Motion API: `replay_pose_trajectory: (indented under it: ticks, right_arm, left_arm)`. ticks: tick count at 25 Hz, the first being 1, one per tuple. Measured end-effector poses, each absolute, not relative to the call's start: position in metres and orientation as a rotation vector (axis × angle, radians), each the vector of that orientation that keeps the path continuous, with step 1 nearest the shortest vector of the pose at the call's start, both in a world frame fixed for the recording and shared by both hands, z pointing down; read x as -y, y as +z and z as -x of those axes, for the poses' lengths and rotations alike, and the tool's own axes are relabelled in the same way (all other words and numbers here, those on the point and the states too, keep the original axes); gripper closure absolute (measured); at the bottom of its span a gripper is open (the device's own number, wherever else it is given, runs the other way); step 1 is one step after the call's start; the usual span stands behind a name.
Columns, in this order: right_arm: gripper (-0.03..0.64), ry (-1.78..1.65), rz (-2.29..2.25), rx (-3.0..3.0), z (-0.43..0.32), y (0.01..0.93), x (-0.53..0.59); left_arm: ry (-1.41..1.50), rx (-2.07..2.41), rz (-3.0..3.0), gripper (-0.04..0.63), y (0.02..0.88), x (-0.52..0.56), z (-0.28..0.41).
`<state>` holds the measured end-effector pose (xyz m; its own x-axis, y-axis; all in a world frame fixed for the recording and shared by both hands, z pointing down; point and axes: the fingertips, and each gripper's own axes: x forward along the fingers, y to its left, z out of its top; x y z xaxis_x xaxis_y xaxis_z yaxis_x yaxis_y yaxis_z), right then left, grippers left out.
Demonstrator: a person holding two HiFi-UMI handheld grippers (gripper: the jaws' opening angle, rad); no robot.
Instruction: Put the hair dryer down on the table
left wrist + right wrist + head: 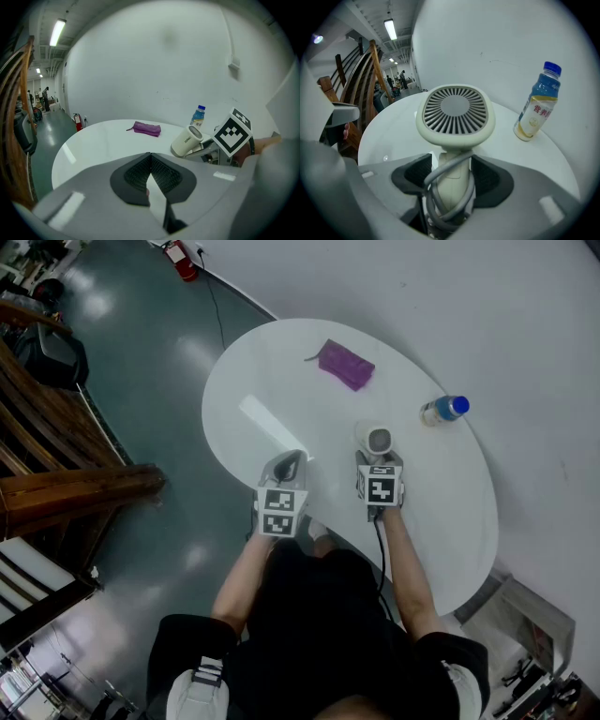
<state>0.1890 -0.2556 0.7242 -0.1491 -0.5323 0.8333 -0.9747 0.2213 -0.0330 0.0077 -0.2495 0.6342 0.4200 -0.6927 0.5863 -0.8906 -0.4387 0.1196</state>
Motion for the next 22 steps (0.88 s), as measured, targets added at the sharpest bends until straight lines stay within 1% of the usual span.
replay_pose_trajectory:
  ticks: [22]
  right_arm:
    - [0.364,0.759,-1.472,1.794,-0.188,0.695,0.252]
  left_arm:
    - [0.635,1.322,-2.309,0.591,0.619,0.244,-0.002]
